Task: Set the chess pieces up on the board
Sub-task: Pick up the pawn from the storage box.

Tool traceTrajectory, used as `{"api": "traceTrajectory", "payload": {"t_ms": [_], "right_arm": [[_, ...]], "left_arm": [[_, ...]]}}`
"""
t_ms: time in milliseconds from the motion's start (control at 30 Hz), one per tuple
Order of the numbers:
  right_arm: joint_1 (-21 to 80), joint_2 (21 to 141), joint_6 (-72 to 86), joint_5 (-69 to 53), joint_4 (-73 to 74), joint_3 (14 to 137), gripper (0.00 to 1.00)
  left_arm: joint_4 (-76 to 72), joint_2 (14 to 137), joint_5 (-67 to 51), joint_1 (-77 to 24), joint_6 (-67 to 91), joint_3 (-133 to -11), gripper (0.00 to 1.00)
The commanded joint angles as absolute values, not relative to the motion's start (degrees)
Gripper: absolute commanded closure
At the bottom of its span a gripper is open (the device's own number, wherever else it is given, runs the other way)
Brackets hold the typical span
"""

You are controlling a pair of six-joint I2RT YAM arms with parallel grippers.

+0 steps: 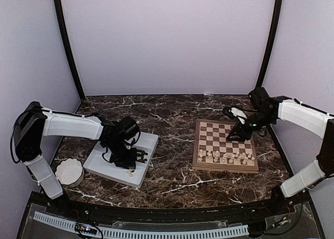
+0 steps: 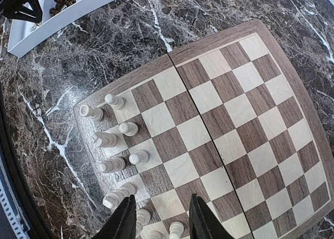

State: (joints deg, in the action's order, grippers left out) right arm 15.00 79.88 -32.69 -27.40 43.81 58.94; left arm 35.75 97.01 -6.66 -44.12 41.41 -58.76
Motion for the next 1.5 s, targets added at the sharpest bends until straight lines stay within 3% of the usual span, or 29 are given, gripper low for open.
{"api": "traceTrajectory", "payload": {"t_ms": [0,867,1333,1467], "right_arm": [[15.4,80.3,-32.6,-28.2,42.6,58.7,0.64],[15.6,79.5,-32.6,-28.3,42.2,57.7,0.64],[15.7,81.2,-32.8,-29.4,42.2,58.4,0.64],[15.7,81.3,-32.8,-29.5,42.2,58.4,0.64]], "left_arm": [[38.8,96.2,-6.4,-45.4,42.4,-57.5,0.71],[35.9,101.4,-7.4,-46.9,44.6,-58.4,0.74],[36.9,100.4,-2.3,-43.3,44.9,-55.6,0.65],[36.0,100.7,-2.6,-42.6,44.5,-55.5,0.68]]}}
